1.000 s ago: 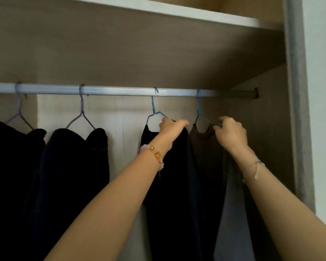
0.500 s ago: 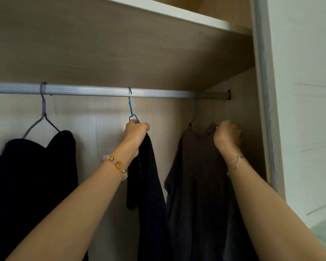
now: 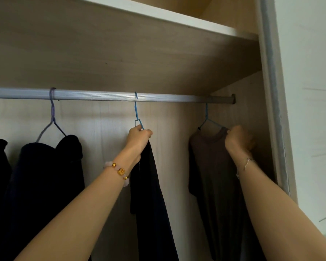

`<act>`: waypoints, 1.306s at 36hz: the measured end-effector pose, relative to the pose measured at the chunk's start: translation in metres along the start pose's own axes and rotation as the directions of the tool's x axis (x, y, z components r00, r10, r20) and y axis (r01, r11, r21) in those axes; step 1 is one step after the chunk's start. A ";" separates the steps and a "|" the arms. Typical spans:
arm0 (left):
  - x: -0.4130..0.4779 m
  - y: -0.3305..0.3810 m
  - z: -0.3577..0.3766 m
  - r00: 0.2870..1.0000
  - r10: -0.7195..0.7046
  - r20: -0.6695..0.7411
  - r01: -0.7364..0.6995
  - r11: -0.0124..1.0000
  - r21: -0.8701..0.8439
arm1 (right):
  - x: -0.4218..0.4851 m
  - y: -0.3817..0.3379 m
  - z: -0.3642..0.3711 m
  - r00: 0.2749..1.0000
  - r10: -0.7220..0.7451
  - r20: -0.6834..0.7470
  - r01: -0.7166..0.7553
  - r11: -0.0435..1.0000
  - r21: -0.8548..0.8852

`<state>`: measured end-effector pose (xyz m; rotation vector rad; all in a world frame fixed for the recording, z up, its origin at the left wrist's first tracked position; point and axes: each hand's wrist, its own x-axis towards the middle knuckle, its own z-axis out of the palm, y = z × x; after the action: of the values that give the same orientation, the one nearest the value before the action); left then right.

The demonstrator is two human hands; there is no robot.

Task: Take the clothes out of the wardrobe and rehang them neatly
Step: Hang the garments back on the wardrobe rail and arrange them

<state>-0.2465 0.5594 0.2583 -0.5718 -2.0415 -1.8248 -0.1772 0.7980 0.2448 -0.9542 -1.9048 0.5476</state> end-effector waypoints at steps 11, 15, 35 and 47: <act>0.004 0.002 0.022 0.998 -0.015 0.057 0.009 0.995 0.094 | 0.003 -0.001 0.003 1.000 -0.006 0.020 0.004 0.996 0.091; 0.003 0.003 0.029 0.995 -0.031 0.095 0.021 0.994 0.106 | 0.002 -0.001 0.002 0.999 -0.015 0.041 0.011 0.994 0.107; -0.042 0.030 -0.021 0.967 0.244 0.068 -0.253 0.916 0.311 | -0.059 -0.039 -0.038 0.912 -0.369 -0.180 0.407 0.871 0.275; -0.114 0.067 -0.234 0.851 0.455 -0.263 -0.153 0.694 0.704 | -0.235 -0.181 -0.051 0.600 -0.767 0.227 0.153 0.389 0.908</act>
<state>-0.1171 0.3256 0.2843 -0.2535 -1.9440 -0.8161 -0.1365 0.5008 0.2710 0.5745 -1.9645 1.3520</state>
